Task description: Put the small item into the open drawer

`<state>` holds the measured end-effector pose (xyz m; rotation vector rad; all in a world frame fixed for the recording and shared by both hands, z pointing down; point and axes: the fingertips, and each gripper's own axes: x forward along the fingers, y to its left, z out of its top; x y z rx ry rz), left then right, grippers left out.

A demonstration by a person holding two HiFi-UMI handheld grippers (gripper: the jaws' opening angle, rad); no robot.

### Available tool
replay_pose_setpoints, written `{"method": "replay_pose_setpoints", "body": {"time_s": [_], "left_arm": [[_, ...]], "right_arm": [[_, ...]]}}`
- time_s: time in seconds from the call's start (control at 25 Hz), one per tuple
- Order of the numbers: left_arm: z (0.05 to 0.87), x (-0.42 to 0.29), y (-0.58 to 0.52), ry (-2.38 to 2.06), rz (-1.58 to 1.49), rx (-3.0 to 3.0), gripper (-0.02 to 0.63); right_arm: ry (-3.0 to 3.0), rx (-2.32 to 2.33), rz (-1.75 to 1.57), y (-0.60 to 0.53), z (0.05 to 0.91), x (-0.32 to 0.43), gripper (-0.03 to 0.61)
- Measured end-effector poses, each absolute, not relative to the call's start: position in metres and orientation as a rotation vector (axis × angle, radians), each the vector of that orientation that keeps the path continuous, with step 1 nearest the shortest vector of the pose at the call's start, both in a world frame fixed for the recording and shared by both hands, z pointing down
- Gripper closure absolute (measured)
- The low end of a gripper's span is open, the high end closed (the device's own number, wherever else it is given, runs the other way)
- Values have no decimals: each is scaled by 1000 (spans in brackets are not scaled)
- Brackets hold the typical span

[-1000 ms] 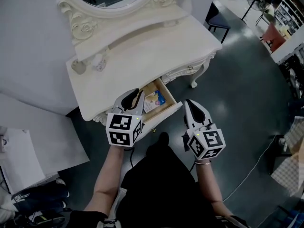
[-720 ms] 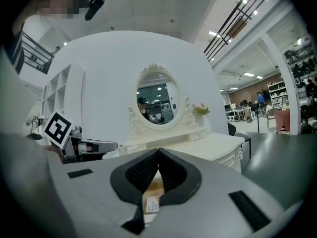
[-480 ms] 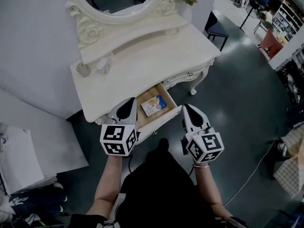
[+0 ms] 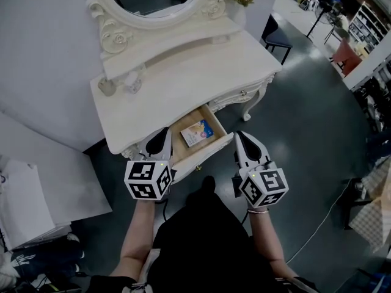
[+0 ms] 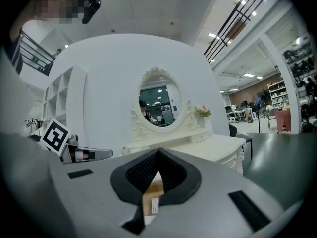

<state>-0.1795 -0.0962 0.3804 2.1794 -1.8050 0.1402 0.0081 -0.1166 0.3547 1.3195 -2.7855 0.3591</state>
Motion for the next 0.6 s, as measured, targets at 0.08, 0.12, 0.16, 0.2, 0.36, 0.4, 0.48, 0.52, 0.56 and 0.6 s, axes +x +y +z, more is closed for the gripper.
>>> {"method": "replay_pose_setpoints", "body": {"time_s": [0.08, 0.12, 0.16, 0.2, 0.36, 0.4, 0.48, 0.52, 0.56, 0.6], "left_arm": [[381, -181, -95, -1804, 142, 2180, 607], [381, -181, -95, -1804, 145, 2181, 607], [382, -181, -95, -1803, 147, 2183, 608], [382, -182, -96, -1801, 149, 2185, 607], [381, -184, -98, -1797, 144, 2186, 607], [381, -184, -99, -1797, 144, 2187, 607], [382, -184, -102, -1795, 149, 2194, 607], [382, -184, -105, -1792, 154, 2200, 607], [383, -185, -107, -1789, 159, 2206, 607], [384, -185, -109, -1785, 165, 2212, 607]], "right_arm": [[-2784, 1319, 357, -116, 355, 7, 575], [-2783, 1319, 357, -116, 355, 7, 575], [-2783, 1319, 357, -115, 355, 7, 575], [-2783, 1320, 359, -115, 354, 6, 575], [-2789, 1322, 376, -116, 354, 4, 575], [-2790, 1322, 380, -117, 354, 4, 575], [-2793, 1320, 388, -119, 355, 3, 575], [-2795, 1319, 392, -121, 355, 2, 575], [-2797, 1317, 397, -122, 356, 2, 575], [-2798, 1315, 401, -124, 357, 1, 575]]}}
